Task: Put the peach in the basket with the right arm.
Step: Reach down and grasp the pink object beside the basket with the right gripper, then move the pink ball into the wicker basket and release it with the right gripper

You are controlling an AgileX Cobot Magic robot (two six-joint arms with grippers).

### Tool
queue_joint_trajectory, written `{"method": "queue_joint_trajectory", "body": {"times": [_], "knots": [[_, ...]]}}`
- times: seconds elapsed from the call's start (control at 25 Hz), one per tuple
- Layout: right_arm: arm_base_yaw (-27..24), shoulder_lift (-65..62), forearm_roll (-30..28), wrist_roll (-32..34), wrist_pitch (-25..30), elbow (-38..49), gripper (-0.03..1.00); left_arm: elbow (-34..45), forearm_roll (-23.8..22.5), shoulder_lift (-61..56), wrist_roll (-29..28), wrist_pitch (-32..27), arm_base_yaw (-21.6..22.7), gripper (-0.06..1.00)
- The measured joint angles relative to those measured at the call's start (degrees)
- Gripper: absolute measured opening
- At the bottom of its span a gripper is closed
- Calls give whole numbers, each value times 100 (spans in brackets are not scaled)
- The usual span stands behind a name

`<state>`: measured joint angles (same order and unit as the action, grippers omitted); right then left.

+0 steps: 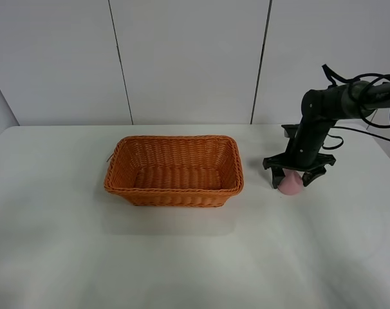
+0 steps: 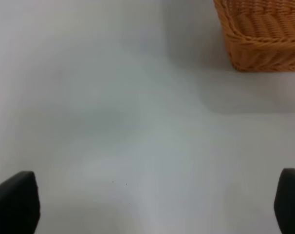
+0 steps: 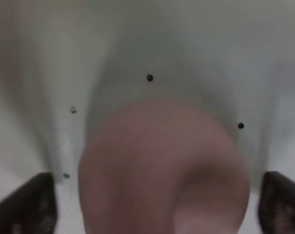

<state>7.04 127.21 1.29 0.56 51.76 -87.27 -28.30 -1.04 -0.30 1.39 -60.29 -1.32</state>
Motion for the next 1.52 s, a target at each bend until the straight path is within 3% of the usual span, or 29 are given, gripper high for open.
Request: {"method": "queue_joint_trajectory", "body": {"times": [0.16, 0.24, 0.4, 0.72, 1.04, 1.28, 1.52], "knots": [[0, -37, -36, 44, -8, -5, 7, 0, 0, 0, 0, 0, 0, 99], [0, -104, -47, 44, 42, -35, 0, 0, 0, 0, 0, 0, 0, 99], [0, -243, -55, 50, 354, -319, 0, 0, 0, 0, 0, 0, 0, 99], [0, -584, -272, 40, 1662, -1938, 0, 0, 0, 0, 0, 0, 0, 99], [117, -654, -344, 40, 1776, -2522, 0, 0, 0, 0, 0, 0, 0, 99], [880, -671, -334, 40, 1793, -2528, 0, 0, 0, 0, 0, 0, 0, 99], [2035, -675, -324, 40, 1793, -2528, 0, 0, 0, 0, 0, 0, 0, 99]]}}
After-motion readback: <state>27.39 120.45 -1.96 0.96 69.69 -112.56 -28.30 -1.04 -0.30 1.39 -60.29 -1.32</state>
